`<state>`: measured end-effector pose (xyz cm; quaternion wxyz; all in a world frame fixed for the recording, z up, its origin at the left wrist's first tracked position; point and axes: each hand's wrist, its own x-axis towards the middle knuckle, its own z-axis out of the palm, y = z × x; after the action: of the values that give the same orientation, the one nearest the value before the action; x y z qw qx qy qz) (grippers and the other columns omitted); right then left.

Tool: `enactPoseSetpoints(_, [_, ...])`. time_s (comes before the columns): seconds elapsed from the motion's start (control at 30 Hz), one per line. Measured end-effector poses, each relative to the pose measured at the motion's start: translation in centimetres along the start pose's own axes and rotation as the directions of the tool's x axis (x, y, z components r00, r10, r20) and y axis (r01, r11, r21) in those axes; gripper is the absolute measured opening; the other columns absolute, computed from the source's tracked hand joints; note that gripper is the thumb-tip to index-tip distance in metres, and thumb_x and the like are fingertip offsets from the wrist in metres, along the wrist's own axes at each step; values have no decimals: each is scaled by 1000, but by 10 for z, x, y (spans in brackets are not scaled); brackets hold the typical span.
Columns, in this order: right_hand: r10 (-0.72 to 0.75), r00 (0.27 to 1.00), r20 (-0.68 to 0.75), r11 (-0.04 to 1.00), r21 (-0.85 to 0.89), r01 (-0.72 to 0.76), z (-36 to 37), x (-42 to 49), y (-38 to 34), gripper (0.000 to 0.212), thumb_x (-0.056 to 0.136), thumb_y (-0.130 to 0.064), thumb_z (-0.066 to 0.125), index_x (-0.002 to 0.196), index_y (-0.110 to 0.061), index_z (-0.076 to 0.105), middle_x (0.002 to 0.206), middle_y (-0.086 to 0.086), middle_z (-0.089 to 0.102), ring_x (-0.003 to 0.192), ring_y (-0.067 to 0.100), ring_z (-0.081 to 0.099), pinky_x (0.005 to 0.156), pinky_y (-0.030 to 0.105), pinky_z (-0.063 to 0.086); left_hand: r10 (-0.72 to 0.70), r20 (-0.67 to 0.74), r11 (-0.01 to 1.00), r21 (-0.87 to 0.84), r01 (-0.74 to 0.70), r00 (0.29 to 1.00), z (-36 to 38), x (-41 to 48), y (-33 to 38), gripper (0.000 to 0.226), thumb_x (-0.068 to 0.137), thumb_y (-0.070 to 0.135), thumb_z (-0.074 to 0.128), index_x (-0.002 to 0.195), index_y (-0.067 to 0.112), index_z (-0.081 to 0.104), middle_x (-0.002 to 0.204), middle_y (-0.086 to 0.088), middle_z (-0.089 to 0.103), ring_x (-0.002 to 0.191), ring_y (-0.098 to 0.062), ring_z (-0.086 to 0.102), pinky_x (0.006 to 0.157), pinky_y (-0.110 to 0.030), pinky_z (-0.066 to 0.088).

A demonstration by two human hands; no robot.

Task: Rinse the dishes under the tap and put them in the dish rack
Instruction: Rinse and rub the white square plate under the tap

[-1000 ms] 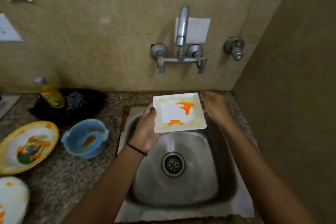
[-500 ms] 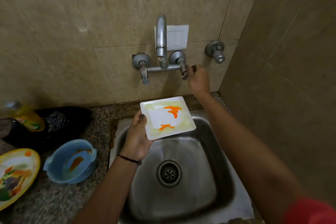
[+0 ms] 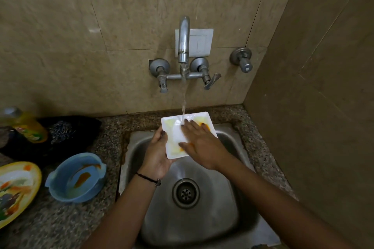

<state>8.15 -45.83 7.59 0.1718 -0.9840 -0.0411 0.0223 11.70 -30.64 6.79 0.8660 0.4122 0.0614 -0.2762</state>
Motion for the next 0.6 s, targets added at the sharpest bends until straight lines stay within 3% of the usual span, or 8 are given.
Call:
enactPoseSetpoints(0.07, [122,992,-26,984,-131,-124,5,2,3,65,100,-48,25,151,-10,10,160,8,3,147,18,0,119,41,-1,1,7,1000,12,-1,1000,-1,2,-2,31,102,18,35,128,22,52,123,-9,63,100,-28,65,72,-46,58])
enactPoseSetpoints(0.1, [115,993,-16,986,-121,-116,7,2,1,65,100,-47,23,151,-9,9,159,8,3,147,18,-1,119,43,-1,2,7,1000,13,-2,1000,-3,3,-3,31,102,19,36,130,21,51,125,-10,62,101,-28,64,72,-46,58])
enactPoseSetpoints(0.2, [-84,990,111,996,-32,88,16,-6,-12,59,102,-42,25,151,-14,11,159,3,5,147,14,0,120,37,-1,-10,-2,1000,27,10,1000,-10,5,-4,38,103,20,34,139,18,45,133,-14,58,102,-28,63,70,-44,59])
enactPoseSetpoints(0.33, [67,998,20,995,-78,-66,17,0,-3,63,101,-44,24,151,-8,9,159,9,5,147,17,1,118,31,-5,-19,9,1000,6,19,1000,-15,7,-7,39,102,21,35,140,18,44,133,-13,58,101,-29,65,74,-49,58])
enactPoseSetpoints(0.47, [-33,993,113,999,32,29,23,6,-20,61,102,-40,25,151,-10,7,159,7,1,147,15,-2,118,30,-4,-58,-14,998,16,59,998,-16,11,-13,41,104,22,31,142,15,43,137,-15,55,114,-30,59,87,-48,53])
enactPoseSetpoints(0.53, [22,999,48,999,24,-23,21,12,-23,59,102,-36,24,151,-8,5,160,9,1,147,17,-2,118,32,-2,-71,-6,997,-8,71,997,-13,11,-15,39,104,21,30,139,16,46,131,-13,59,111,-29,61,81,-45,57])
enactPoseSetpoints(0.6, [-22,996,81,1000,-12,23,19,14,-28,58,102,-30,26,150,-6,5,159,11,0,147,18,-2,118,32,-3,-80,-18,996,-51,79,997,-13,11,-16,37,104,21,31,136,17,48,116,-8,68,100,-23,68,73,-37,61])
